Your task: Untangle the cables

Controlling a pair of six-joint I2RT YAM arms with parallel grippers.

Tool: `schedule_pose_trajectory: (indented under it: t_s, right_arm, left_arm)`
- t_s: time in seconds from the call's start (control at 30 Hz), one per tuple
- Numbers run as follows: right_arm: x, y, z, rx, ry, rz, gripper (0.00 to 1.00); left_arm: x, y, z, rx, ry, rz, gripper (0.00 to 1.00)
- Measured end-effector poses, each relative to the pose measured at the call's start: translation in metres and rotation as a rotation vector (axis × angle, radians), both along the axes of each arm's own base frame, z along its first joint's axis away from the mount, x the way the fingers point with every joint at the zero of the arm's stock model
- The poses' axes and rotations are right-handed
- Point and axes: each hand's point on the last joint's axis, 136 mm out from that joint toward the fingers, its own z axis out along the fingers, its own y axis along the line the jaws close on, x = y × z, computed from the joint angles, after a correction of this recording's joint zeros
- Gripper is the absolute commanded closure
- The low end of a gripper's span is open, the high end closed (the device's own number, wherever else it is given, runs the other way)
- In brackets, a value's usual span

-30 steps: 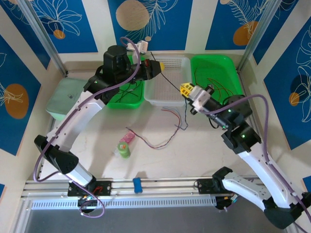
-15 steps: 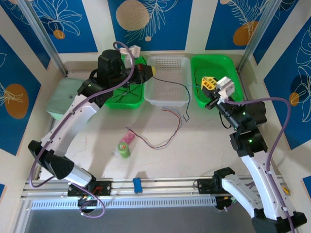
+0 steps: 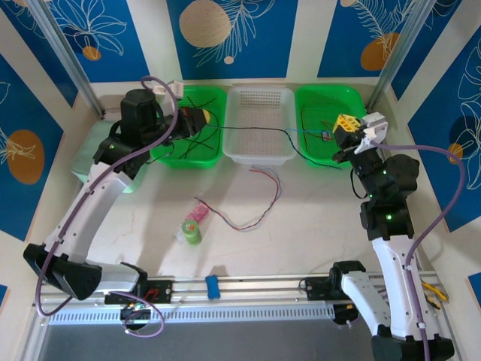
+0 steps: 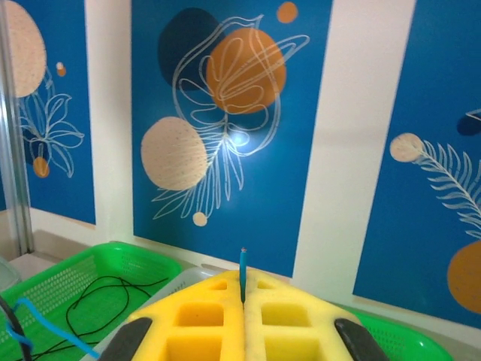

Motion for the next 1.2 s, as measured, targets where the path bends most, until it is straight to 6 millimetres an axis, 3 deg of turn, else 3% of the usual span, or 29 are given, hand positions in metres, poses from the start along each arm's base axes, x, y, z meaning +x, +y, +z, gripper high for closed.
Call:
schedule_pose_trajectory:
  t_s: [0.17, 0.4, 0.77, 1.0, 1.2]
  right_arm:
    - [0.002, -0.025, -0.001, 0.027, 0.012, -0.082, 1.0]
    - [0.001, -0.053, -0.003, 0.065, 0.028, -0.168, 1.0]
    - [-0.006, -0.077, -0.004, 0.094, 0.04, -0.243, 1.0]
    - [-0.007, -0.092, -0.006, 0.108, 0.047, -0.309, 1.0]
    - [-0.012, -0.105, -0.006, 0.122, 0.04, -0.386, 1.0]
  left_arm:
    - [0.009, 0.037, -0.012, 0.001, 0.037, 0.076, 1.0]
    - [0.015, 0.076, -0.015, -0.004, 0.051, 0.149, 1.0]
    - [0.02, 0.129, -0.03, 0.013, 0.092, 0.265, 1.0]
    - [0.018, 0.174, -0.044, -0.005, 0.124, 0.394, 1.0]
    - [0.008, 0.191, -0.043, -0.014, 0.11, 0.464, 1.0]
